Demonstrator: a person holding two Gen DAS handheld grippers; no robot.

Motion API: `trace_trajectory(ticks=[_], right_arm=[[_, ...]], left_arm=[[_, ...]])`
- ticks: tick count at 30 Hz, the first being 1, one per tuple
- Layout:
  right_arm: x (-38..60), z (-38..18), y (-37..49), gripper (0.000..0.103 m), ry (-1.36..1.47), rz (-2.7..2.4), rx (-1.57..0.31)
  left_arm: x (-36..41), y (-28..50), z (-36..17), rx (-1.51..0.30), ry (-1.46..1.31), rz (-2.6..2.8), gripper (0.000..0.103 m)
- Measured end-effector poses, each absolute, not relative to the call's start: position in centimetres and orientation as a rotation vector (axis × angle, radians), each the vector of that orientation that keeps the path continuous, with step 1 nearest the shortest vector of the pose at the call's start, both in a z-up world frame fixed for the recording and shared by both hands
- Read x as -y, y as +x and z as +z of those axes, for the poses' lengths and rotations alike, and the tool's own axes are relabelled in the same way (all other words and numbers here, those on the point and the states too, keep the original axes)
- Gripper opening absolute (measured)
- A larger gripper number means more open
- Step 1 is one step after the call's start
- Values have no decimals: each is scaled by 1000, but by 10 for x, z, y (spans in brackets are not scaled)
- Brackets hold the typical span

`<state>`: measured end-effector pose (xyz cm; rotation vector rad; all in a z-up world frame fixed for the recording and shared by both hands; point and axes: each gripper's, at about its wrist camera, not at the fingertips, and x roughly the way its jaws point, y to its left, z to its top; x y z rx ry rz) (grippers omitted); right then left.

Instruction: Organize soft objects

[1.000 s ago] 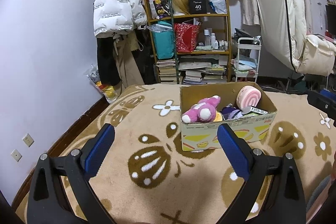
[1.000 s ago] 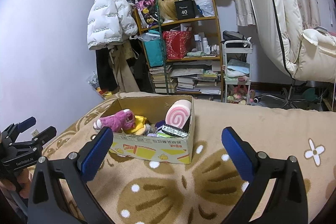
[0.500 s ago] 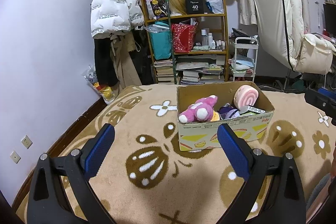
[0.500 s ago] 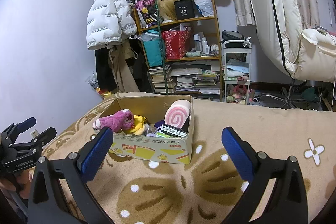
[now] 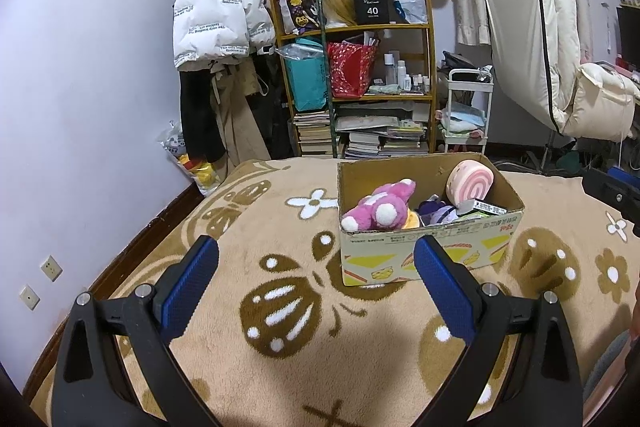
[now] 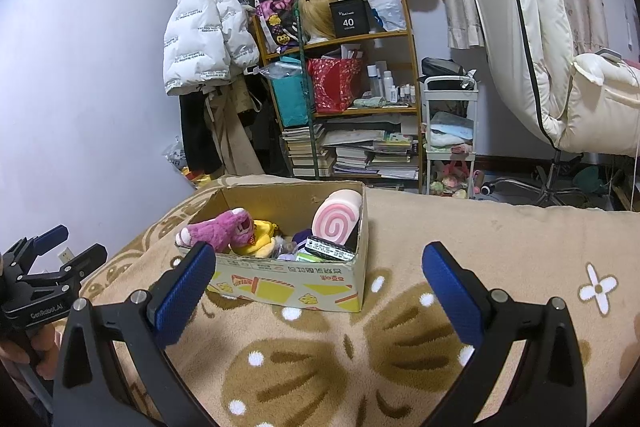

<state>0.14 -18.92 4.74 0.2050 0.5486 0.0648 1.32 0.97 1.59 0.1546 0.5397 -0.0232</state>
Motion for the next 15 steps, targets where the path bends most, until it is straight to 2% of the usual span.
trace_trajectory(ticks=[15], right_arm=[[190,49,1,103,206,66,-549]], left_arm=[[-8,13,15,-539,154,-24,97]])
